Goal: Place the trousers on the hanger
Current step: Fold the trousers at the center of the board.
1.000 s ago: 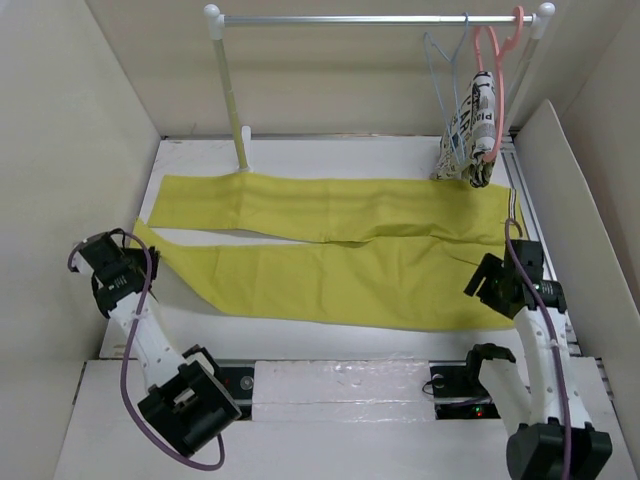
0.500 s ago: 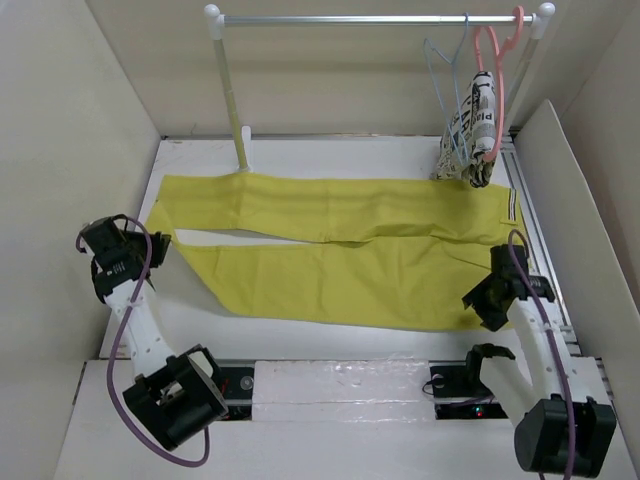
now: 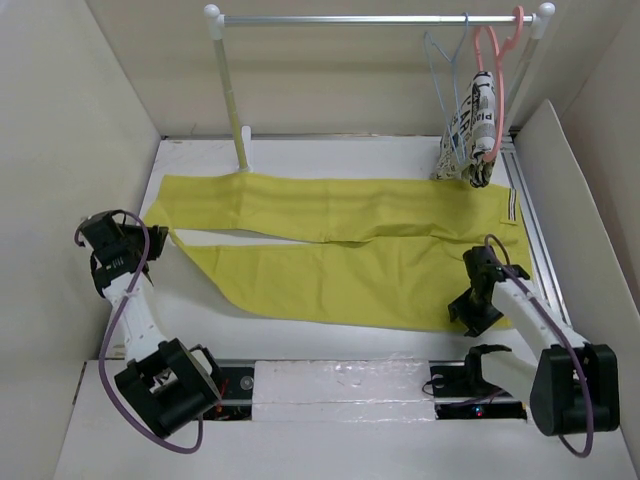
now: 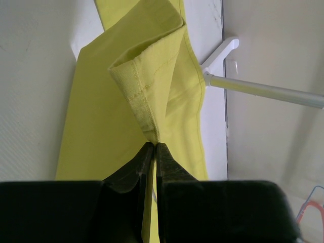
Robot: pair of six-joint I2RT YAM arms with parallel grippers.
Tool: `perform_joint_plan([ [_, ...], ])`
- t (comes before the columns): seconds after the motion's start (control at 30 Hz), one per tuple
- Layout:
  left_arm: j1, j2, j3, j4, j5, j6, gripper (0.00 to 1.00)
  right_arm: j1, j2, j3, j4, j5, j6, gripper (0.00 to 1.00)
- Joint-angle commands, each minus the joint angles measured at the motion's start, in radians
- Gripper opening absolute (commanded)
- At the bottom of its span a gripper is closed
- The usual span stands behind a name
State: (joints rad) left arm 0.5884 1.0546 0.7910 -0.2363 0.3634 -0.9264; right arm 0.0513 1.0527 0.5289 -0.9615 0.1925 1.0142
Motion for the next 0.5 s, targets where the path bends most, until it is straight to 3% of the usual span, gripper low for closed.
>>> perform_joint_plan([
  [0.0,-0.004,0.008,-0.006,0.081,-0.004,-0.008,0.00,0.013,0.038,0.051,0.029,0.039,0.041,0.52],
  [0.13,-0.004,0.019,-0.009,0.101,-0.012,-0.015,0.00,0.024,0.131,0.095,0.012,0.048,0.038,0.40],
  [0.37,0.007,0.036,-0.036,0.109,-0.035,0.012,0.00,0.085,0.254,0.164,0.000,0.090,0.086,0.02],
  [0.47,0.007,0.036,-0.039,0.109,-0.035,0.017,0.00,0.110,0.242,0.161,0.021,0.107,0.101,0.00],
])
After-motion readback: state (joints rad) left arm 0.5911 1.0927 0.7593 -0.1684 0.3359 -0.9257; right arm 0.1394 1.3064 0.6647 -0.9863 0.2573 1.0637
